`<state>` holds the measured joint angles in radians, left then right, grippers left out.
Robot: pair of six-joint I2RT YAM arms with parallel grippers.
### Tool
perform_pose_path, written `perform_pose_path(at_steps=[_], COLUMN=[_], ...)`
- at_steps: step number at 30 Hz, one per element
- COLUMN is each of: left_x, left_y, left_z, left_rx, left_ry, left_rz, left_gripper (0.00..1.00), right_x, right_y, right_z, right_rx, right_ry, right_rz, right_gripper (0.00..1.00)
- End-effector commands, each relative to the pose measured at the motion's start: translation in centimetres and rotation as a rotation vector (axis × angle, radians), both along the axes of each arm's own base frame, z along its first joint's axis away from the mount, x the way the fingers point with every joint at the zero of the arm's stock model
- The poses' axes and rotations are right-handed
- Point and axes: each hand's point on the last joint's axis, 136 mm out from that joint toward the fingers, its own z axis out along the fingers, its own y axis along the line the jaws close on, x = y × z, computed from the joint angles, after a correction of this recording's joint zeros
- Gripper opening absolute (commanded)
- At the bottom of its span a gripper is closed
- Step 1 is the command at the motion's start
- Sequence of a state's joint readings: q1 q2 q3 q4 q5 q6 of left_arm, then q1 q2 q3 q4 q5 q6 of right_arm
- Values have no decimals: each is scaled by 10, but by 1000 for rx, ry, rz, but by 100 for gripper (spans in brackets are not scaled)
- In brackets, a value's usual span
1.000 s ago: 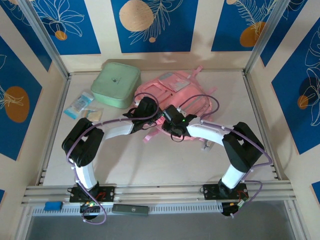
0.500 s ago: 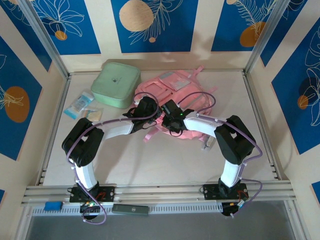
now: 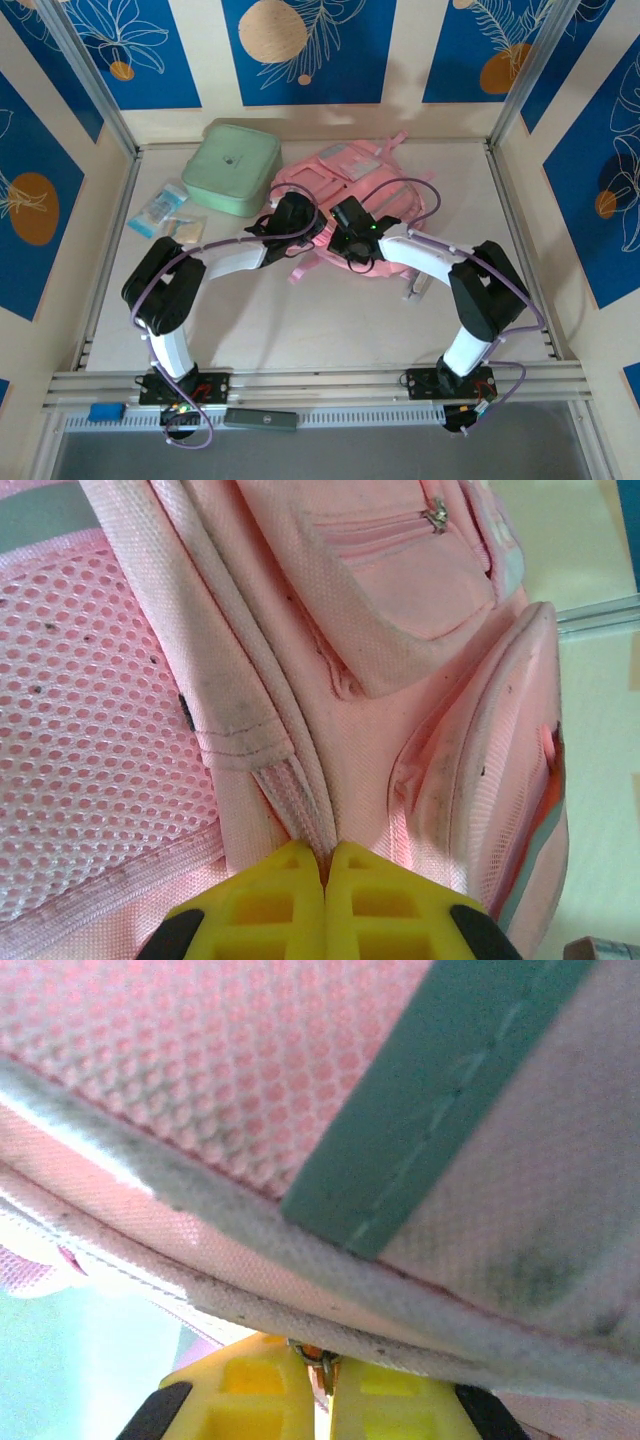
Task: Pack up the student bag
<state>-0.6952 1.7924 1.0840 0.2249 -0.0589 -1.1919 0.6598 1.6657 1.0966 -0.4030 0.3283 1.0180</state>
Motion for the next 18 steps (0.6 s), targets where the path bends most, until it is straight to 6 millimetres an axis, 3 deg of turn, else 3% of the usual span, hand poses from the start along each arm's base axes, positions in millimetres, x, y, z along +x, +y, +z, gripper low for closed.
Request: perform_pose_path(at_steps=[1, 11, 18], left_x=[6, 9, 9], left_y=[6, 13, 10], left_z=[29, 27, 25], left_rx=[-26, -14, -22], left_ry=[-79, -76, -69], left_rz=[5, 13, 7], left_gripper=[0, 0, 0], right_x=[-11, -27, -25], right_y=[-19, -46, -28], right_z=[7, 22, 34], right_rx=[-91, -199, -121], right_ry=[8, 2, -20], right_rz=[51, 174, 245], right_gripper=[5, 3, 4])
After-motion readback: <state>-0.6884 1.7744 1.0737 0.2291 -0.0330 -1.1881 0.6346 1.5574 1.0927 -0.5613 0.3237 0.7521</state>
